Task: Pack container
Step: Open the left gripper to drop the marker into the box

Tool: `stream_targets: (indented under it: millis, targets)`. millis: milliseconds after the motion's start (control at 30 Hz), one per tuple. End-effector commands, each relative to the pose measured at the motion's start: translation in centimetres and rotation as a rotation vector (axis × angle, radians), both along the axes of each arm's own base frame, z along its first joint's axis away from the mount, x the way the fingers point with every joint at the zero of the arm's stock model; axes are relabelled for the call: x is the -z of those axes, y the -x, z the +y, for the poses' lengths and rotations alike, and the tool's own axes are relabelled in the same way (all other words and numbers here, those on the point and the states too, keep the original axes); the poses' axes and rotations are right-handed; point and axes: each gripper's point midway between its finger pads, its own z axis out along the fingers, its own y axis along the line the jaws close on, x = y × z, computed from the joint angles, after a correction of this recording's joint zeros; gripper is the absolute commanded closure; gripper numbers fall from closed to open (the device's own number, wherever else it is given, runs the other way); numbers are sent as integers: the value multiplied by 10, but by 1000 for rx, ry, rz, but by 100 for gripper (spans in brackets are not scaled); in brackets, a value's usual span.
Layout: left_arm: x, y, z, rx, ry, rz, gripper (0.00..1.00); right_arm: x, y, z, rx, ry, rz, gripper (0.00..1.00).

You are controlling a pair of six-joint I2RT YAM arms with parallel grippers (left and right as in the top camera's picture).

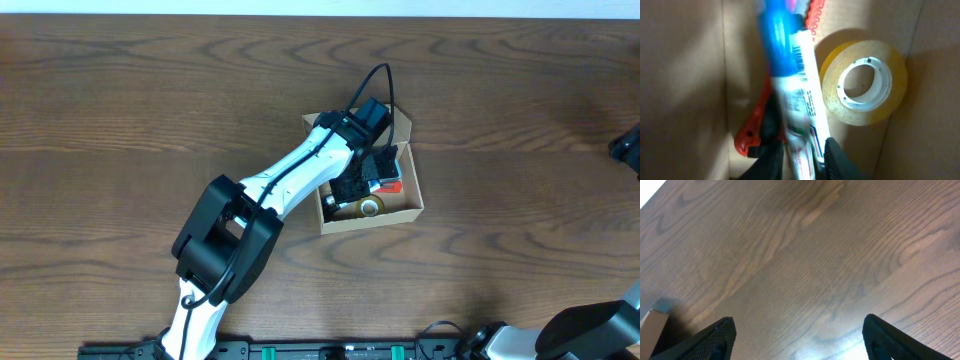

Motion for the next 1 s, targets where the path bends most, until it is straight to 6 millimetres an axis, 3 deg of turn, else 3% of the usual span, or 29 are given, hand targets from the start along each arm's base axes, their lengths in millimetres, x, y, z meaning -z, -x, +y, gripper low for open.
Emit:
stream_targets:
  millis: [0, 67, 133, 200, 233, 267, 400, 567, 733, 833, 967]
  targets:
    - [0, -3, 3, -21, -12, 3, 51, -5, 0, 7, -29, 8, -13, 20]
    - [1, -3, 4, -21, -17, 4, 48, -5, 0, 7, -29, 9, -13, 20]
    - [1, -2, 5, -21, -20, 5, 30, -5, 0, 7, -29, 9, -13, 20]
    - [0, -4, 7, -29, -32, -3, 24, -5, 0, 7, -29, 9, -13, 20]
    - [-1, -5, 8, -39, -35, -8, 6, -5, 0, 7, -29, 9, -13, 20]
    - [-2, -6, 9, -47, -40, -14, 2, -5, 0, 7, -29, 9, -13, 20]
    - [-23, -9, 9, -67, -37, -35, 2, -5, 0, 7, -29, 8, -13, 20]
    - [-78, -14, 8, -98, -10, -85, 2, -5, 0, 7, -29, 8, -13, 20]
    - [-144, -8, 29, -189, -30, -138, 5, -5, 0, 7, -29, 8, -13, 20]
    - [-184, -13, 58, -277, -76, -228, 5, -5, 0, 7, -29, 8, -13, 20]
    - [-246, -42, 113, -609, -42, -403, 5, -6, -1, 8, -34, 5, -20, 20]
